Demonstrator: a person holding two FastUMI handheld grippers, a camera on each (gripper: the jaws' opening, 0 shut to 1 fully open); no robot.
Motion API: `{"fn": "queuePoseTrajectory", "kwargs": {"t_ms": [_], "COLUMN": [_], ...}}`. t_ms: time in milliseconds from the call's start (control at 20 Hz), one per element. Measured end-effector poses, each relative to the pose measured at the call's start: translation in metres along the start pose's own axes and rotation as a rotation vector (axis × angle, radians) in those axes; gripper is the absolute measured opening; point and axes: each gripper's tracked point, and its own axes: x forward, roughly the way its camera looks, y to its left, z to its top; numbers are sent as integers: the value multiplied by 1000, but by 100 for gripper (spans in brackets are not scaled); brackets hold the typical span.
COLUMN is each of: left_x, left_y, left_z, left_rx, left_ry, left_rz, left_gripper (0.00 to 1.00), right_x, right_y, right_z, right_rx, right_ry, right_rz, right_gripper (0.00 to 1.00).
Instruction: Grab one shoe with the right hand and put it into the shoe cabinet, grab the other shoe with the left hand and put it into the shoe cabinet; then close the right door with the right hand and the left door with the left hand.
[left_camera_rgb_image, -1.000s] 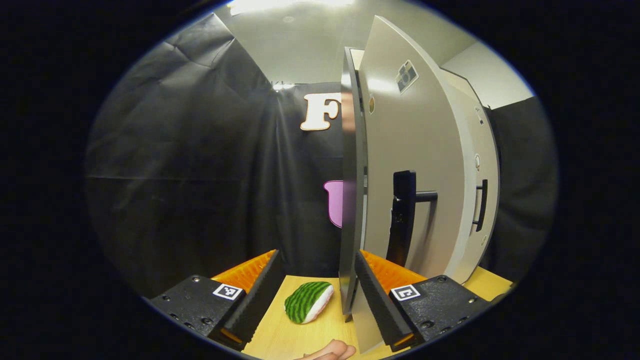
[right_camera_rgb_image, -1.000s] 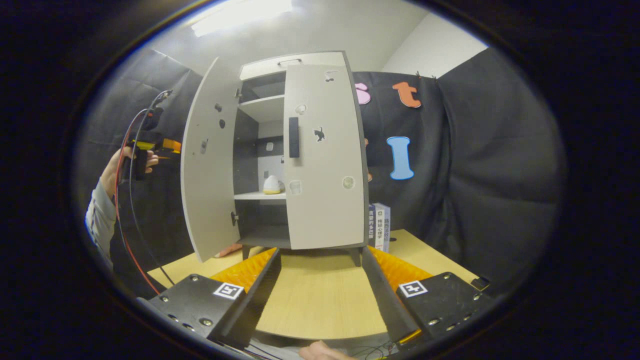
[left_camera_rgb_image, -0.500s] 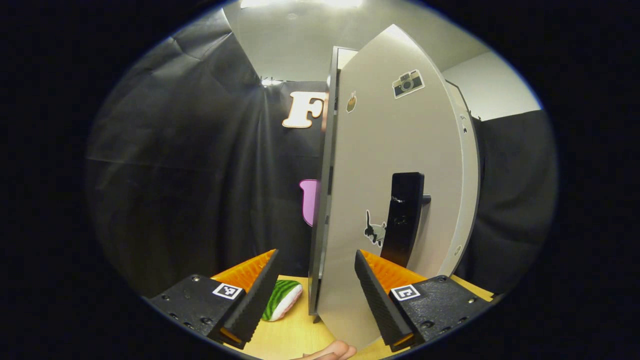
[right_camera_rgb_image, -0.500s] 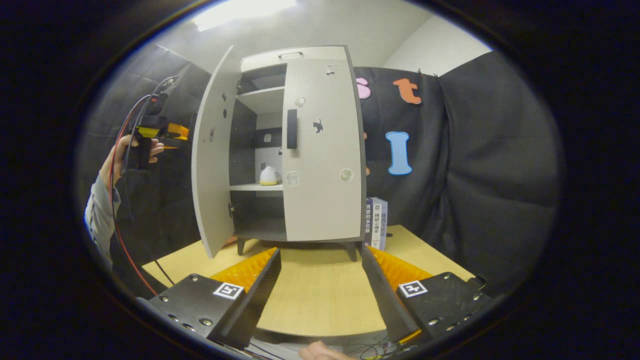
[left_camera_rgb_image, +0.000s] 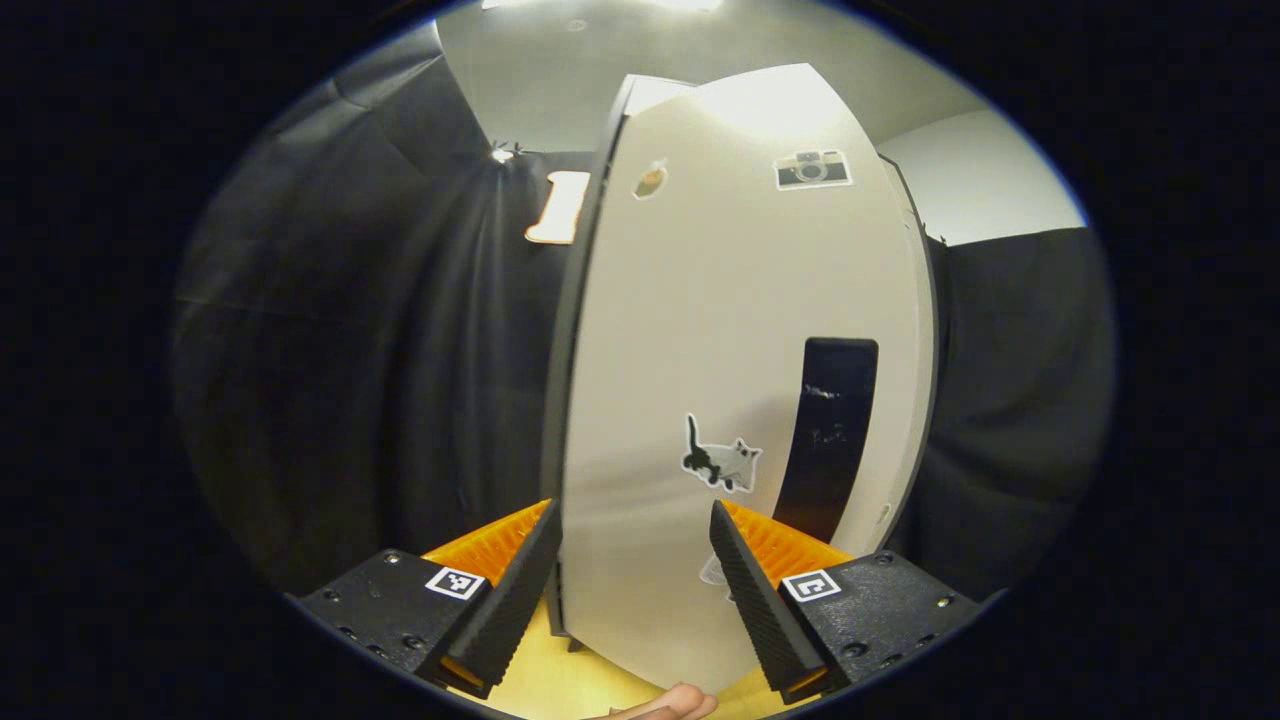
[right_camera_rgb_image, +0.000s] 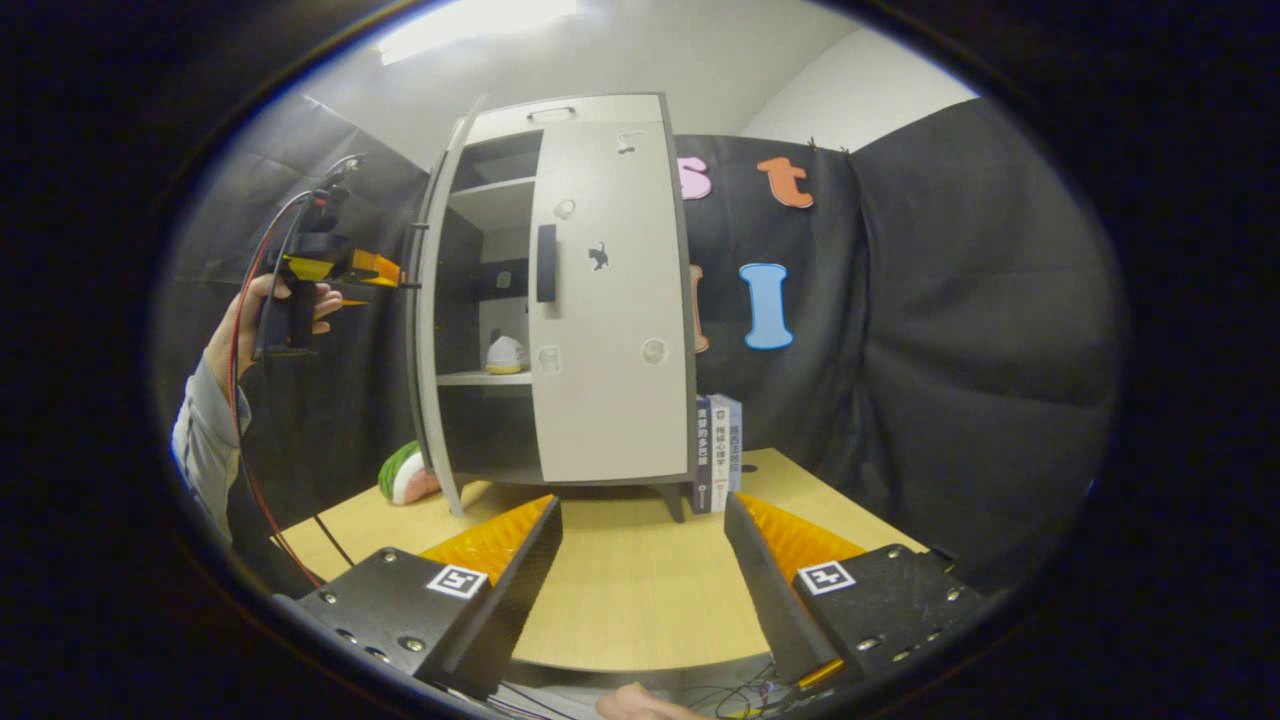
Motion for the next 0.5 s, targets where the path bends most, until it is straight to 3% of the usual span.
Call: {"fn": "queuePoseTrajectory", "kwargs": {"t_ms": [100, 200, 400, 450, 500], "left_x": [-5, -15, -16, -21, -27], "left_y": [-16, -29, -47, -49, -50], "left_z": [-6, -14, -33, -37, -39], "left_rx": [-14, -3, 55, 68, 87], "left_ry": [19, 15, 6, 2, -7], "left_rz": [-39, -54, -65, -56, -52], "left_gripper": [88, 94, 96, 92, 96], "right_x": [-2, -3, -4, -5, -6], "right_y": [-10, -22, -42, -47, -51], "right_z": [0, 0, 6, 8, 11], "right_rx": [0, -12, 24, 36, 46], "right_ry": [4, 1, -16, -29, -44], "right_rz": [-37, -69, -100, -109, -111], "right_gripper": [97, 97, 97, 97, 97]}}
